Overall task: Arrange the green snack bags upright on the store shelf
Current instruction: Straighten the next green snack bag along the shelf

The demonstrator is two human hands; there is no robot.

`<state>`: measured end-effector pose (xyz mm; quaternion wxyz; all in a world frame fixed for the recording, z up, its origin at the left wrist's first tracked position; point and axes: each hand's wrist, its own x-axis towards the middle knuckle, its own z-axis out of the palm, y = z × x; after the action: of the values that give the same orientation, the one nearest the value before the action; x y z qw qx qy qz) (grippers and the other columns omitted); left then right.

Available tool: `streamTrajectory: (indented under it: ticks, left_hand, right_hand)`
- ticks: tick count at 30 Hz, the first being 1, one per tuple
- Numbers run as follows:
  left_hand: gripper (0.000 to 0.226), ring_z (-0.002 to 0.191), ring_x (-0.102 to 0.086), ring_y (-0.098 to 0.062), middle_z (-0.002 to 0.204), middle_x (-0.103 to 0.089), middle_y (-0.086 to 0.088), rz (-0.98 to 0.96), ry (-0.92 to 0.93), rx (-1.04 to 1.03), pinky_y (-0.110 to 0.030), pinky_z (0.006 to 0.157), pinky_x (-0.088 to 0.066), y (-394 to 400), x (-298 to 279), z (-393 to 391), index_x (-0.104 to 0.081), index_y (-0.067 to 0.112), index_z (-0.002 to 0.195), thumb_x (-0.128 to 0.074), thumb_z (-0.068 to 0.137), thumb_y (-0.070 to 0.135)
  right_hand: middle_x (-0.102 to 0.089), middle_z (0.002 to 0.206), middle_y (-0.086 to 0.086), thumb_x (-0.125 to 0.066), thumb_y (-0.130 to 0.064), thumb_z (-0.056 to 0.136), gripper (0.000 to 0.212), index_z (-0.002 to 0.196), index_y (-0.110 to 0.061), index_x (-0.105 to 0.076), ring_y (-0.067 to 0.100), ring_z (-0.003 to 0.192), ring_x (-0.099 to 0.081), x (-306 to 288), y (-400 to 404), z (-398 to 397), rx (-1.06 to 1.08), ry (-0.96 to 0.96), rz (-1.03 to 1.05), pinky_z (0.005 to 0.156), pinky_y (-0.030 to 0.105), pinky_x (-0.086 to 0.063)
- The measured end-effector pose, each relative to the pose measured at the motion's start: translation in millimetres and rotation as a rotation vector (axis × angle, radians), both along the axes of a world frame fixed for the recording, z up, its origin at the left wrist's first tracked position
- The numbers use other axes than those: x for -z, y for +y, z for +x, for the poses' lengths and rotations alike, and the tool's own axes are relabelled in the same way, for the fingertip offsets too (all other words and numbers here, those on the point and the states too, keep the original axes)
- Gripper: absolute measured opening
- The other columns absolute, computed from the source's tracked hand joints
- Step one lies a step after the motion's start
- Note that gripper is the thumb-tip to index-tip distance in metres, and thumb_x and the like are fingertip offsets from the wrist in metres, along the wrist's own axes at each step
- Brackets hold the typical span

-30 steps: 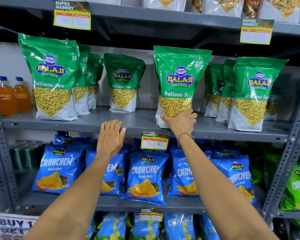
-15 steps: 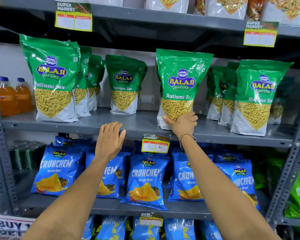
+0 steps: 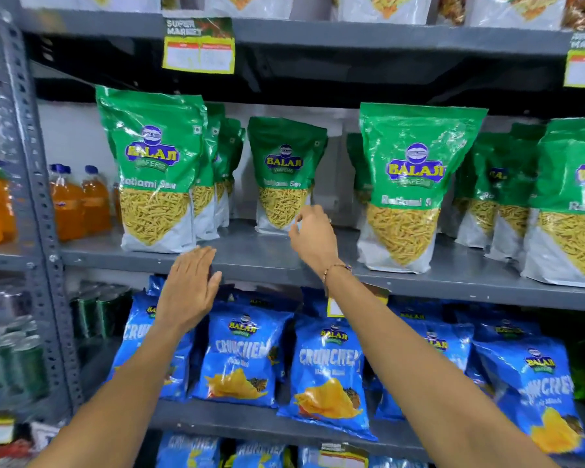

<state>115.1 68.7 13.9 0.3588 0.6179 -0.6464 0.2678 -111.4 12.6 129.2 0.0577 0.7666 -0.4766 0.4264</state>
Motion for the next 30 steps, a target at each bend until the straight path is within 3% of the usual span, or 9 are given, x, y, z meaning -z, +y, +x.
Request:
streamTrajectory:
  ticks: [2, 6, 8, 10, 13, 16, 19, 24, 30]
  left_hand:
    - [0.059, 0.13, -0.04, -0.036, 0.138, -0.049, -0.021, 0.002, -0.025, -0.001, -0.042, 0.115, -0.019, 1, 0, 14, -0.043, -0.002, 0.138, -0.026, 0.101, 0.041]
    - [0.064, 0.13, -0.037, -0.031, 0.138, -0.05, -0.02, -0.012, -0.085, 0.035, -0.035, 0.116, -0.012, -3, -2, 36, -0.044, -0.001, 0.137, -0.016, 0.102, 0.045]
    - [0.062, 0.128, -0.038, -0.029, 0.134, -0.053, -0.019, -0.044, -0.103, 0.073, -0.034, 0.117, -0.01, -8, 1, 38, -0.048, 0.0, 0.134, -0.016, 0.103, 0.043]
    - [0.053, 0.126, -0.039, -0.031, 0.13, -0.055, -0.019, -0.11, -0.105, 0.083, -0.037, 0.116, -0.014, -15, 6, 38, -0.048, 0.002, 0.131, -0.022, 0.103, 0.039]
    - [0.043, 0.124, -0.041, -0.033, 0.125, -0.056, -0.019, -0.22, -0.089, 0.09, -0.04, 0.114, -0.016, -26, 13, 39, -0.045, 0.003, 0.128, -0.03, 0.101, 0.033]
    - [0.043, 0.121, -0.042, -0.034, 0.124, -0.053, -0.017, -0.318, -0.108, 0.095, -0.041, 0.115, -0.017, -37, 19, 42, -0.045, 0.003, 0.125, -0.024, 0.103, 0.034]
    - [0.04, 0.121, -0.042, -0.034, 0.125, -0.046, -0.013, -0.42, -0.13, 0.094, -0.04, 0.116, -0.016, -47, 22, 42, -0.045, 0.004, 0.123, -0.027, 0.102, 0.033]
    - [0.04, 0.12, -0.043, -0.034, 0.123, -0.046, -0.013, -0.521, -0.164, 0.076, -0.039, 0.116, -0.017, -57, 25, 44, -0.046, 0.004, 0.121, -0.027, 0.101, 0.032]
    - [0.039, 0.115, -0.045, -0.033, 0.121, -0.046, -0.013, -0.549, -0.17, 0.071, -0.04, 0.113, -0.021, -58, 25, 43, -0.047, 0.004, 0.12, -0.027, 0.101, 0.032]
  right_hand:
    - [-0.056, 0.117, 0.022, -0.05, -0.009, 0.09, 0.023, 0.107, 0.005, -0.058, 0.036, 0.104, -0.057, -2, -17, 17, -0.013, -0.007, 0.075, 0.086, 0.035, -0.046]
    - [-0.063, 0.102, 0.027, -0.05, -0.007, 0.086, 0.015, 0.084, 0.003, -0.06, 0.039, 0.093, -0.064, -6, -47, 45, 0.037, -0.119, 0.178, 0.076, 0.035, -0.05]
    - [-0.062, 0.105, 0.028, -0.051, -0.01, 0.087, 0.017, 0.089, 0.005, -0.059, 0.04, 0.096, -0.064, -6, -62, 56, 0.072, -0.222, 0.209, 0.078, 0.038, -0.051]
    - [-0.055, 0.12, 0.027, -0.052, -0.017, 0.09, 0.034, 0.113, 0.009, -0.053, 0.04, 0.111, -0.057, -7, -75, 67, 0.087, -0.332, 0.269, 0.091, 0.04, -0.048]
    - [-0.033, 0.143, 0.025, -0.057, -0.033, 0.092, 0.072, 0.14, 0.01, -0.026, 0.041, 0.133, -0.036, -11, -87, 82, 0.147, -0.382, 0.341, 0.11, 0.043, -0.031]
    - [-0.013, 0.154, 0.025, -0.068, -0.05, 0.079, 0.113, 0.148, 0.008, 0.0, 0.039, 0.143, -0.017, -16, -101, 90, 0.179, -0.453, 0.4, 0.117, 0.045, -0.021]
    - [-0.002, 0.157, 0.025, -0.074, -0.06, 0.067, 0.134, 0.149, 0.003, 0.012, 0.04, 0.146, -0.009, -16, -113, 94, 0.191, -0.476, 0.481, 0.117, 0.049, -0.019]
    - [-0.004, 0.156, 0.027, -0.077, -0.052, 0.068, 0.133, 0.15, -0.003, 0.016, 0.042, 0.144, -0.014, -13, -125, 99, 0.189, -0.499, 0.524, 0.117, 0.049, -0.018]
    - [-0.018, 0.151, 0.027, -0.078, -0.047, 0.071, 0.121, 0.15, -0.002, 0.002, 0.041, 0.138, -0.03, -13, -121, 97, 0.236, -0.461, 0.462, 0.111, 0.043, -0.032]
